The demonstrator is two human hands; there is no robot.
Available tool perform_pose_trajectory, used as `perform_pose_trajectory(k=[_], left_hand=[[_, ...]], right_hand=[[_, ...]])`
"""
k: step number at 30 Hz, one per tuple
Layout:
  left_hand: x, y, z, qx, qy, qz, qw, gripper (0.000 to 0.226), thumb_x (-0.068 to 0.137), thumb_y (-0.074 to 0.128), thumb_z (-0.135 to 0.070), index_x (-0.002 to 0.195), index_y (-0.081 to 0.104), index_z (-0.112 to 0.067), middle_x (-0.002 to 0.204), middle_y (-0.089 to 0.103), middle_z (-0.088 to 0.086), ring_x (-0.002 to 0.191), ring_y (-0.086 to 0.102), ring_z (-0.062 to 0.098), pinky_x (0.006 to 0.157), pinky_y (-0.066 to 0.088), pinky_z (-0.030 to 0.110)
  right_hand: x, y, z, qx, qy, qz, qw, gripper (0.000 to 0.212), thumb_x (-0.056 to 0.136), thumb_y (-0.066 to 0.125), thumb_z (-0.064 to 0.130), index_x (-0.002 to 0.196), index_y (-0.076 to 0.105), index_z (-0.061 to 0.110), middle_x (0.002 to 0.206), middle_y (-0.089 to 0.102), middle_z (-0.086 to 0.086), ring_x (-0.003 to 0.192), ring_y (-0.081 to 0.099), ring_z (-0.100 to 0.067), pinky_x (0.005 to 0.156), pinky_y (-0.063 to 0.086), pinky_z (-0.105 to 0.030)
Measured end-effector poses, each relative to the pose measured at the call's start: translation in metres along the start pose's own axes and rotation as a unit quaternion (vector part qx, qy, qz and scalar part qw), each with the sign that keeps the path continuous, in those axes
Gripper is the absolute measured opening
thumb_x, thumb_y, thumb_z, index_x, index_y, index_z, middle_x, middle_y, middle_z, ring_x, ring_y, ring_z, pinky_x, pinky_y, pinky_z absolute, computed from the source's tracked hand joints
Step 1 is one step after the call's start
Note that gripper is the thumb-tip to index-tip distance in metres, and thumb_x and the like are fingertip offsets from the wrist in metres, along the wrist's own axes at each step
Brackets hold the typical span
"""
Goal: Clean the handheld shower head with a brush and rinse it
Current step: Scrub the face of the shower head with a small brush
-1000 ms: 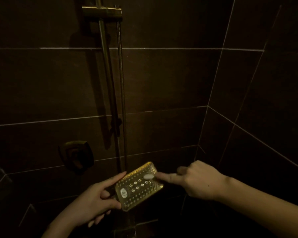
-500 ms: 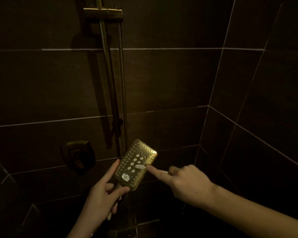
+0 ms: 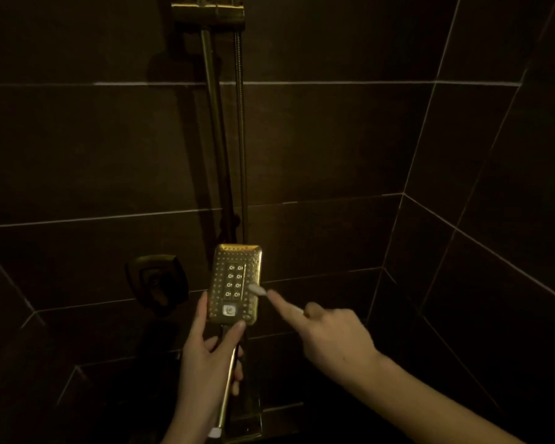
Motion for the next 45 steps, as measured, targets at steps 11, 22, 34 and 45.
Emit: perform_pose_trajectory(k=[11,22,34,45], left_hand=[[-0.001,-0.007,0.003,0.006,-0.006,0.005,1.000,0.085,0.088,0.078,-0.029,0.128,0.030,-0.087,0.070,0.074,0.011,0.048,0.063,0.026,0.041,0.048,0.032],[-0.002,-0.001,-0.006,0.076,0.027,0.015,0.997,0.093,0.090,0.077,-0.026,0.135,0.022,-0.085,0.070,0.075,0.006,0.047,0.063,0.021,0.040,0.050,0.032],[-0.005,0.023,-0.005,0.150,0.022,0.055,0.987,0.093,0.093,0.074,-0.016,0.148,0.023,-0.070,0.093,0.076,0.003,0.046,0.062,0.014,0.041,0.047,0.025],[-0.001,0.019,0.008,0.106,-0.009,0.048,0.993,0.091,0.095,0.073,-0.019,0.136,0.022,-0.083,0.076,0.078,0.003,0.046,0.062,0.021,0.039,0.046,0.030]], right_hand=[[-0.004,0.014,-0.002,0.008,-0.047,0.050,0.998,0.100,0.094,0.057,0.022,0.149,-0.024,0.043,0.089,0.062,-0.009,0.047,0.042,-0.014,0.040,0.042,-0.031],[0.009,-0.045,-0.062,-0.023,0.109,-0.071,0.991,0.088,0.092,0.053,0.014,0.155,-0.002,0.041,0.064,0.037,0.013,0.039,0.036,-0.005,0.034,0.038,-0.020],[0.029,-0.005,0.012,-0.003,-0.016,-0.029,0.999,0.098,0.090,0.063,0.034,0.154,-0.010,0.041,0.085,0.065,-0.009,0.048,0.051,-0.017,0.043,0.036,-0.027],[0.012,0.023,0.018,0.028,-0.036,0.046,0.998,0.095,0.093,0.056,0.024,0.152,-0.017,0.040,0.091,0.064,-0.014,0.055,0.058,-0.026,0.045,0.039,-0.032]])
Point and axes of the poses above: each hand's wrist, its own x-axis towards the middle knuckle, its own y-axis out of the palm, z = x × y, the point moved 7 cm from there along x, towards the middle knuckle
